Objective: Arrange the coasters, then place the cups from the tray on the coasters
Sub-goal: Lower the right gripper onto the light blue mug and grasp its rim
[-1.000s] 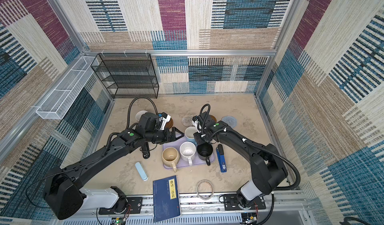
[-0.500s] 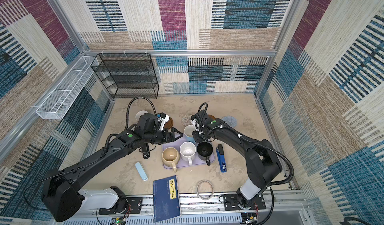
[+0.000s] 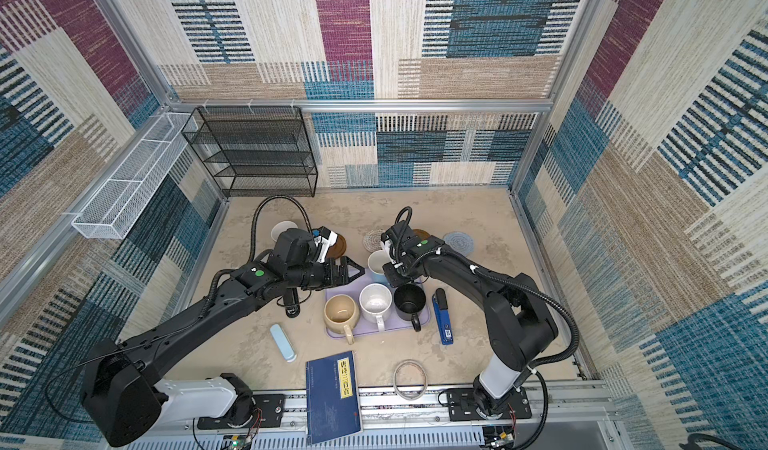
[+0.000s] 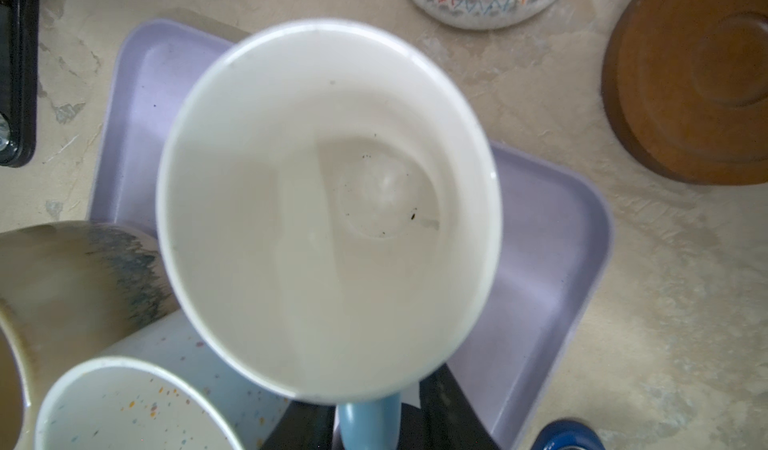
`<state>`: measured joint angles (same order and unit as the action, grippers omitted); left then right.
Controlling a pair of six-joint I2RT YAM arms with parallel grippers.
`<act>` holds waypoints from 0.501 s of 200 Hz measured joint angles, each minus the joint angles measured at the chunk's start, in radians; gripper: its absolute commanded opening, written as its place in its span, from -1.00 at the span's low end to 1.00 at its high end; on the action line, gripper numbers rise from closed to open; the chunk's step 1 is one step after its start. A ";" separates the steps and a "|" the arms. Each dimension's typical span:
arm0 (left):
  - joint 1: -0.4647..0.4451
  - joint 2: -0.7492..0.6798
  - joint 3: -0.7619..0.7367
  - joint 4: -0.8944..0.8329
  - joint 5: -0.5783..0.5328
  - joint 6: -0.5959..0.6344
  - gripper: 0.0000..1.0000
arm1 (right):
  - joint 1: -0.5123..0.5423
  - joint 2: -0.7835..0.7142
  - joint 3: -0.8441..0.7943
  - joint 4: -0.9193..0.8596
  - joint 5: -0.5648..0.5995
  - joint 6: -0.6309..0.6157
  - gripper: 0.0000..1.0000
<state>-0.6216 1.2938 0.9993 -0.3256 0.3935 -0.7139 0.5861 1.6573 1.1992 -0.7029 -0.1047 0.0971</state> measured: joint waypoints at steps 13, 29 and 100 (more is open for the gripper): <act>0.000 0.000 -0.004 0.000 -0.002 0.000 0.89 | 0.002 0.007 0.004 0.000 0.004 0.000 -0.31; 0.000 -0.003 -0.008 0.000 -0.003 0.000 0.89 | 0.004 0.012 0.006 0.000 0.010 0.000 -0.31; 0.000 -0.011 -0.024 0.000 -0.023 0.000 0.90 | 0.009 0.033 0.000 0.008 0.019 0.000 -0.38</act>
<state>-0.6216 1.2827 0.9756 -0.3256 0.3710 -0.7136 0.5953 1.6901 1.1992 -0.6945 -0.0853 0.0971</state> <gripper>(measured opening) 0.947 0.313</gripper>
